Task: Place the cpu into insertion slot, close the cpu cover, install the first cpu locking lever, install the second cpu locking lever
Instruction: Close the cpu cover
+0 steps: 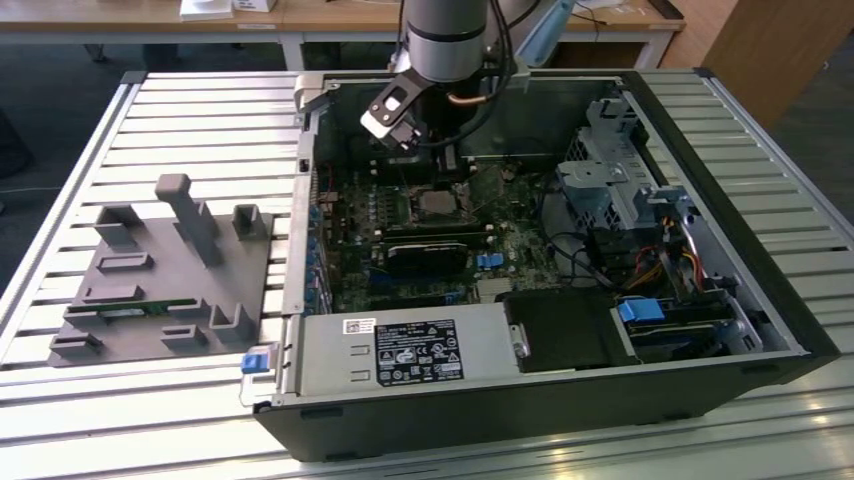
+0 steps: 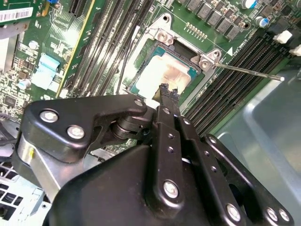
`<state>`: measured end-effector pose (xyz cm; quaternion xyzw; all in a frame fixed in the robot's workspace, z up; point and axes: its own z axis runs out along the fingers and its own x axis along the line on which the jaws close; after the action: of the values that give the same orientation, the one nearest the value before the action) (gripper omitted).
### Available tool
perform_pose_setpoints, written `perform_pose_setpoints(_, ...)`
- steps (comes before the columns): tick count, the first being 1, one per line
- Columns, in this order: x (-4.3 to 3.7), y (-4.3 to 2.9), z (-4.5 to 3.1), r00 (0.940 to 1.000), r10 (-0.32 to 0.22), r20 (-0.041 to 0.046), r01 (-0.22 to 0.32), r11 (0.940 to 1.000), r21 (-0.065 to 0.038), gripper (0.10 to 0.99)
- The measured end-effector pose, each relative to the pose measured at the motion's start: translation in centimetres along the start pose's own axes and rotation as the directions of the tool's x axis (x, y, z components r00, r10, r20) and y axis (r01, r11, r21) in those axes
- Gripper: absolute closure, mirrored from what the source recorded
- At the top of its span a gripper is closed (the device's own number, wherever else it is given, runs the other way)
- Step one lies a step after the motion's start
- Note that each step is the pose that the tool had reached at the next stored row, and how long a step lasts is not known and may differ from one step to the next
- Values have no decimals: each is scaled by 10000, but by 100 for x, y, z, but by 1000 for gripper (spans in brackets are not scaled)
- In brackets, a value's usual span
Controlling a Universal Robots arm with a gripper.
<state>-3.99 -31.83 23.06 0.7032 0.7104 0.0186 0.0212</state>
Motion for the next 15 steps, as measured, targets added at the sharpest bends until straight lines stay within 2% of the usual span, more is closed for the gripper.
perform_pose_setpoints(8,-47,0,-16,10000,1,1,-1,10000,1,980)
perform_pose_setpoints(15,-48,15,-190,10000,-2,-1,2,10000,56,980)
